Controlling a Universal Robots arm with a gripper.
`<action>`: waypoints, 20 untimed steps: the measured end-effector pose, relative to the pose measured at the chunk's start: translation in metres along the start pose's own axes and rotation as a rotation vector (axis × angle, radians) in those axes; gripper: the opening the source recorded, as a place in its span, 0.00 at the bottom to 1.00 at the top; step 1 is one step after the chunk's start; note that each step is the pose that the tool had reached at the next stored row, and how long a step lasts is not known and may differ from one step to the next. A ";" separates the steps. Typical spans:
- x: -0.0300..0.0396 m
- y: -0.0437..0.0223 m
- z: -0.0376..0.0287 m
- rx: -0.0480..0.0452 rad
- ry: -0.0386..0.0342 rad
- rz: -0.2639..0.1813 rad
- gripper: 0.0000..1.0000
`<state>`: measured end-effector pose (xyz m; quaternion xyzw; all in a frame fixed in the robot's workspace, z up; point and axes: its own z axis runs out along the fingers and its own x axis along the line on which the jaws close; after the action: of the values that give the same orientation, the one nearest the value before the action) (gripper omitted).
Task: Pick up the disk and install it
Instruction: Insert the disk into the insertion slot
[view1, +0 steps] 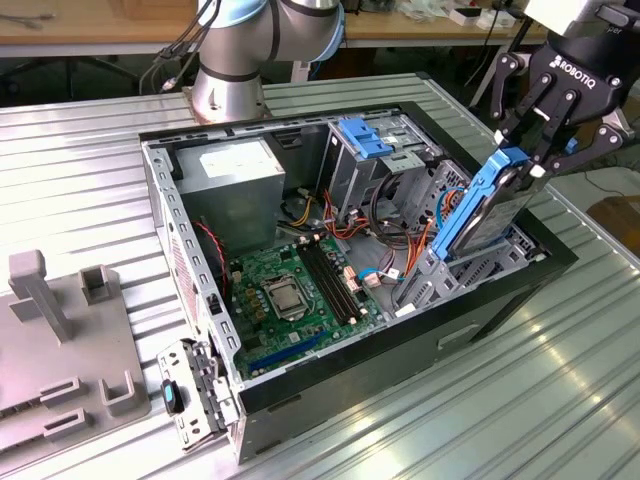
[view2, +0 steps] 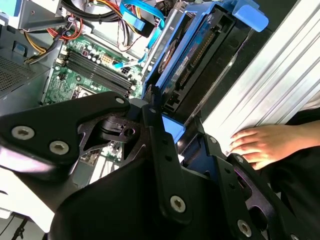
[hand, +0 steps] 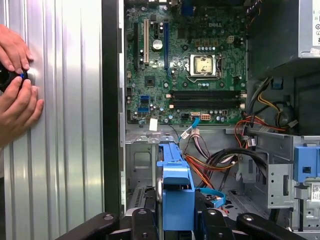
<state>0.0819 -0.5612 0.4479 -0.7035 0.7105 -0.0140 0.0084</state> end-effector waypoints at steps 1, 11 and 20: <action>0.0001 0.0000 0.0006 0.0000 -0.0001 0.000 0.37; 0.0001 0.0003 0.0100 0.0000 0.0000 0.000 0.37; 0.0001 0.0005 0.0165 0.0000 -0.0001 0.000 0.37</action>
<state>0.0819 -0.5614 0.4314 -0.7035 0.7105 -0.0140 0.0084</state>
